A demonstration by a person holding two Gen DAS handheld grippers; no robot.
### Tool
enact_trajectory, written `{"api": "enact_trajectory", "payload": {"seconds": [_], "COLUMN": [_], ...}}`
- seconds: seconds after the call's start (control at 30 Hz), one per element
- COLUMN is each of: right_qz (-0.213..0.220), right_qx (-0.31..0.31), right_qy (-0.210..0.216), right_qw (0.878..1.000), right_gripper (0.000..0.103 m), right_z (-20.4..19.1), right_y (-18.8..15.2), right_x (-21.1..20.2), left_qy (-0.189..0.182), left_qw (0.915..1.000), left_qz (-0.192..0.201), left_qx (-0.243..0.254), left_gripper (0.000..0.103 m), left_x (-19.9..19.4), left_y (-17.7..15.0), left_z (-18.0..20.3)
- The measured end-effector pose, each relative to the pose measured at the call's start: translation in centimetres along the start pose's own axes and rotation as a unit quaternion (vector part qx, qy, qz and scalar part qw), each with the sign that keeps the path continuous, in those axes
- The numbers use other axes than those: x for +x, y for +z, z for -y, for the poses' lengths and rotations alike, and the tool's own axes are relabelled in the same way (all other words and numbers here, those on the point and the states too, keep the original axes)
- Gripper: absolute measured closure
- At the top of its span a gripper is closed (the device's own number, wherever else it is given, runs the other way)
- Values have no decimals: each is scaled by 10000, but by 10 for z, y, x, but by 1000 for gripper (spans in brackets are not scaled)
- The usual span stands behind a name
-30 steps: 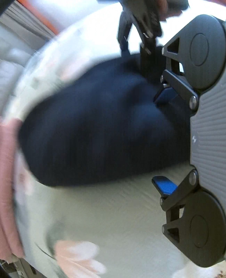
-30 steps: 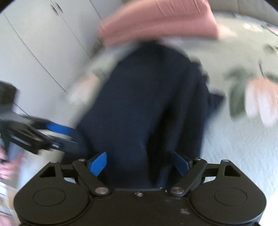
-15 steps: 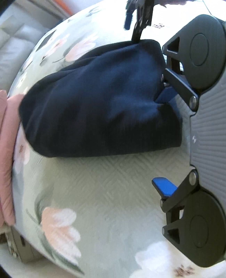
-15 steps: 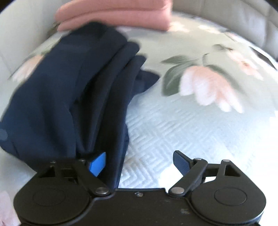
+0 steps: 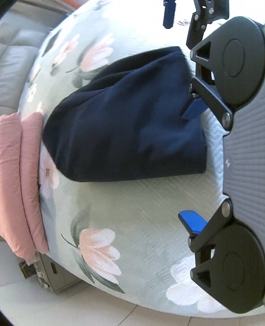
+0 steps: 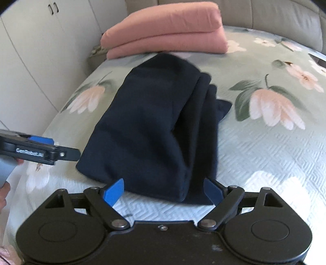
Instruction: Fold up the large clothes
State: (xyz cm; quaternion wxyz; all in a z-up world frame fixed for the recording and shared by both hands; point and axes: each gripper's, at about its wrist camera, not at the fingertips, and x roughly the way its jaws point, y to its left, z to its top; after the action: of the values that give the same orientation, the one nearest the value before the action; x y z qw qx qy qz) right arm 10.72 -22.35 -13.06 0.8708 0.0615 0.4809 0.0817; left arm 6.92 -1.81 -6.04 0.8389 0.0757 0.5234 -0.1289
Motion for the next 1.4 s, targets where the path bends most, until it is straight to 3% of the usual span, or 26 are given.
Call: {"api": "enact_trajectory", "payload": {"seconds": [0.4,0.77,0.97,1.13,1.4], "right_qz": [-233,-350,-326,-264,-295], "right_qx": [79,-59,-92,-302,-254], "right_qy": [-87,-55,-205,-605,-558], "right_qw": [9997,9994,9992,9974,9977], "right_gripper": [2,2,2,2,2], "right_z": [-5,-10,-7,-9,-7], "right_y": [-9,-11,-11,-12,-13], "right_x": [-5,-3,-7,-7,-5], "left_qy": [26,-21,-25,20,-50], "left_qw": [9991,9995,9995,9996,9998], "left_qz": [18,-37,-16,-18,-34], "left_qx": [423,322,308,295,182], "left_gripper": [6,5,5,5,5], "left_x": [-2,-2,-4,-3,-2], "left_y": [-9,-9,-10,-10,-9], "left_z": [20,15,15,14,11]}}
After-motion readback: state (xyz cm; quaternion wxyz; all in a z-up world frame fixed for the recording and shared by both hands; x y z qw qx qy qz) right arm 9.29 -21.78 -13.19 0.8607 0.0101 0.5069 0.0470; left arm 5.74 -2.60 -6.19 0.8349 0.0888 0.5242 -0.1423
